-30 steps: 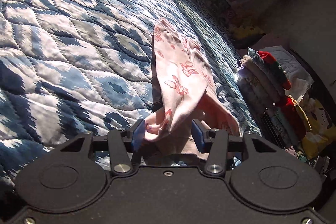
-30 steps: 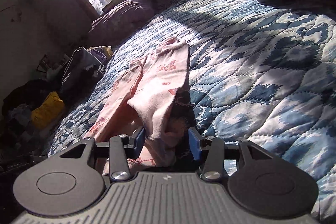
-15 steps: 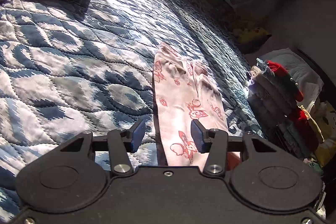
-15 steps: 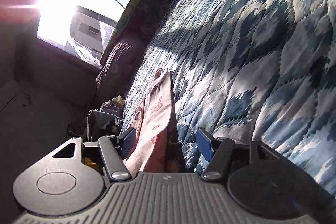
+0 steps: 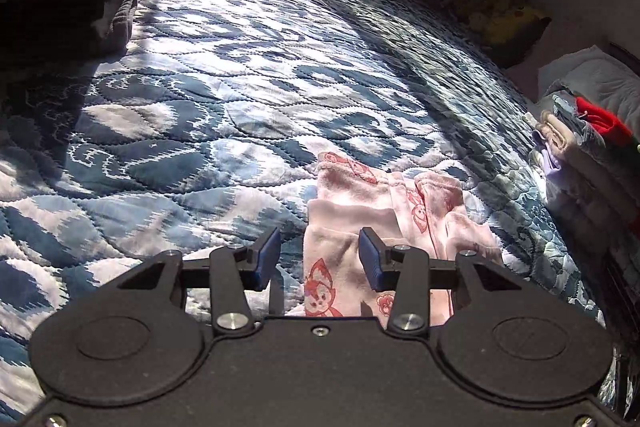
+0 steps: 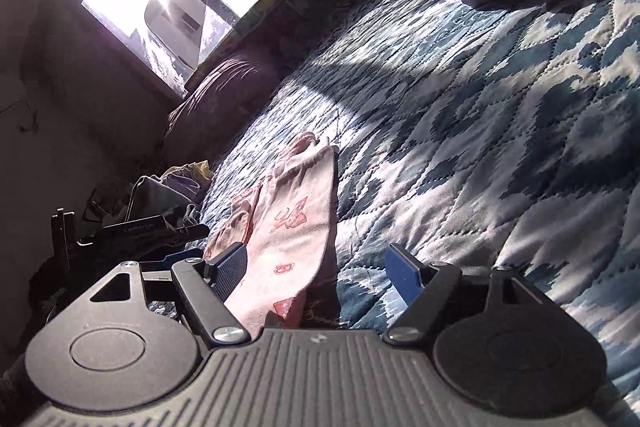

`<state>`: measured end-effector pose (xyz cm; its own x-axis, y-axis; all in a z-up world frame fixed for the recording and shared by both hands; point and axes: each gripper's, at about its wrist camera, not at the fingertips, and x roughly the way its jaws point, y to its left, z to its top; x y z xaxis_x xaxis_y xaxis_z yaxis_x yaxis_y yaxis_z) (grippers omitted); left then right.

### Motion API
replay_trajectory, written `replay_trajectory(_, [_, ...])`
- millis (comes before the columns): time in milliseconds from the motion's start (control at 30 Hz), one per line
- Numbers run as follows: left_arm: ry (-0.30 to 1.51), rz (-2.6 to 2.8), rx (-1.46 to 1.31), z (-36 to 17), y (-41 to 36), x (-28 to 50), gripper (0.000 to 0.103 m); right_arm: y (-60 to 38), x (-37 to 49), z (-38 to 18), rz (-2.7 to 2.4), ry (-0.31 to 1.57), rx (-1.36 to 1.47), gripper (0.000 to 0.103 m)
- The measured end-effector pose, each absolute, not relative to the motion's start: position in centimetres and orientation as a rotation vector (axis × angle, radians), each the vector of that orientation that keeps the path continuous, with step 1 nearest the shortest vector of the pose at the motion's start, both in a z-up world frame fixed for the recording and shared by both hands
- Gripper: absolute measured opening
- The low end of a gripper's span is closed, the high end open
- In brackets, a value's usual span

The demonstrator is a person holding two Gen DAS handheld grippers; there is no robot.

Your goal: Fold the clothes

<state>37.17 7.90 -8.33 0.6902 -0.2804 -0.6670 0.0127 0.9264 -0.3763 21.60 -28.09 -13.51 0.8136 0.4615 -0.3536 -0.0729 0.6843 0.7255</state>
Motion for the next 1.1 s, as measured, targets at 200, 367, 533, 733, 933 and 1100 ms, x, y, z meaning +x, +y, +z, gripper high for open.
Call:
replay_trajectory(200, [0.814,-0.176,-0.347,-9.1,7.3,38.5,0.008,-27.9,21.3,-13.6,0.314,0.547,0.725,0.077])
replay_trajectory(367, [0.736,-0.136,-0.269,-7.1,6.9,36.6,0.004,-27.9,21.3,-13.7,0.311,0.541,0.722,0.077])
replay_trajectory(533, [0.662,-0.08,-0.227,-4.9,8.4,34.1,0.004,-27.7,21.3,-13.6,0.306,0.541,0.713,0.077])
replay_trajectory(733, [0.595,0.012,-0.21,-2.7,12.2,30.8,0.004,-27.7,21.2,-13.6,0.305,0.543,0.713,0.077])
replay_trajectory(933, [0.584,0.122,-0.21,-2.5,17.5,28.1,0.004,-27.7,21.3,-13.5,0.303,0.545,0.709,0.077])
replay_trajectory(1100, [0.581,0.195,-0.197,-3.2,20.7,25.9,0.004,-27.6,21.3,-13.5,0.301,0.546,0.705,0.077])
